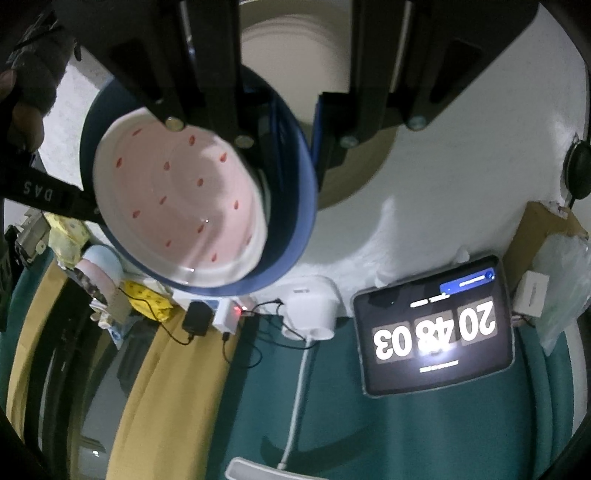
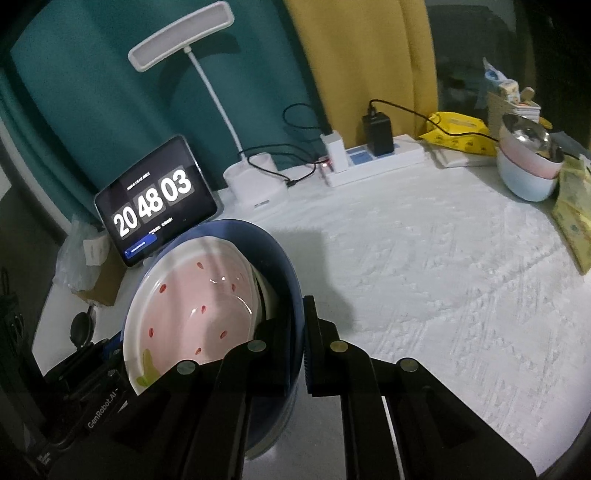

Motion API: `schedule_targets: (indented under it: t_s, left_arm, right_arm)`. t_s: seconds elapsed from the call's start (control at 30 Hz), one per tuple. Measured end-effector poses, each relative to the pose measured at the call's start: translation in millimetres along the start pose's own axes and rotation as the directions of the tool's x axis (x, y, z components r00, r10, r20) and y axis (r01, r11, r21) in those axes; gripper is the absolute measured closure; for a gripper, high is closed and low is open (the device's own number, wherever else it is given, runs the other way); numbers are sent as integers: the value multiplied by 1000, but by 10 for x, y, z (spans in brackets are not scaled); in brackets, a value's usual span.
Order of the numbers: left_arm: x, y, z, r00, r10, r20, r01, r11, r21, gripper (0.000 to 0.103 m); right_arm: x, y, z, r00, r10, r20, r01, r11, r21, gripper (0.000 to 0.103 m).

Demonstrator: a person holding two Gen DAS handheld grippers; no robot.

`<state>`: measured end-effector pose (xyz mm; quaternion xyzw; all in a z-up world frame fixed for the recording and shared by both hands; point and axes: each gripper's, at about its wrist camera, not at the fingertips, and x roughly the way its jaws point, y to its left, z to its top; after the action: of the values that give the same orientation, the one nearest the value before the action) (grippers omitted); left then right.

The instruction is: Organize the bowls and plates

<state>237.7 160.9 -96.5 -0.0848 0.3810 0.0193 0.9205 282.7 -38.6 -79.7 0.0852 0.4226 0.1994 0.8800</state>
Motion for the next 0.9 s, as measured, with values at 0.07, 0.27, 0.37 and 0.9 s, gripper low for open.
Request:
schedule_targets:
  t_s: [0.07,0.27,0.37,0.9]
  left_arm:
    - [26,46,-3,1000,6,-6,-6,1000,-6,91]
    - [80,163,-15,1000,21,-21,-21,1000,-23,91]
    - [100,202,-24,999,30,-33,-31,999,-29,91]
    - [97,271,-16,998,45,-46,-47,998,-38,91]
  right_arm:
    - [60,36,3,1000,4,-10,-4,1000,-4,95]
    - [196,111,12,999,14,-35,-15,1000,-12,95]
    - [255,128,7,999,20,-48,-21,1000,-12,95]
    - [445,118,-43,992,39,-120,-38,999,10,94]
